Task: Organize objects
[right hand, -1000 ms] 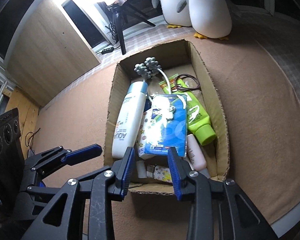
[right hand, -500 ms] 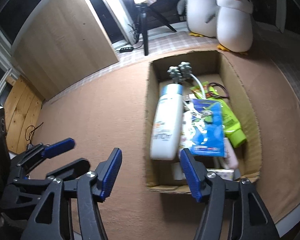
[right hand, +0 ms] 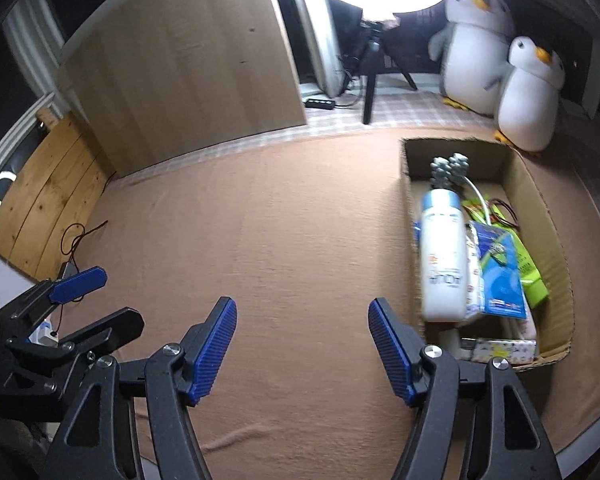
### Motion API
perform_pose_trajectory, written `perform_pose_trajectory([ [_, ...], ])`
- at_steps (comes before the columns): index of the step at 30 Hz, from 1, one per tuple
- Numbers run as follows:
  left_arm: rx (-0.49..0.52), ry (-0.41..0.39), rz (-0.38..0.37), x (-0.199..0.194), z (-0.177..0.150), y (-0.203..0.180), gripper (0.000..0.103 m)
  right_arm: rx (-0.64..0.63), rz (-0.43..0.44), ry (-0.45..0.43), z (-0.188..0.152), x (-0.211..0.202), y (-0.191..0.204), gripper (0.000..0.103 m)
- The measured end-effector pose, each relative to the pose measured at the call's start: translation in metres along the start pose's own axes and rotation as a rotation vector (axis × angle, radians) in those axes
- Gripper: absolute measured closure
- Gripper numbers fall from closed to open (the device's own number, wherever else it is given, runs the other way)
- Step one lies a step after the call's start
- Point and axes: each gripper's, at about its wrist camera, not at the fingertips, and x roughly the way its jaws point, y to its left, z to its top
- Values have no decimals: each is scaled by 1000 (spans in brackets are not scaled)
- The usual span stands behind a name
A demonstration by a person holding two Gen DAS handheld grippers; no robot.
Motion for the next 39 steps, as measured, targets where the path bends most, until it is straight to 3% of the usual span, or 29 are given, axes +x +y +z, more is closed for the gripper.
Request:
perform_pose_trajectory([
  [18, -118, 6, 193, -34, -49, 86, 8, -117, -102, -63, -31, -3, 88, 37],
  [26, -149, 20, 203, -40, -64, 104, 8, -129, -102, -55, -38, 0, 103, 37],
  [39, -138, 28, 202, -34, -59, 99, 7, -131, -105, -57, -40, -1, 106, 35],
])
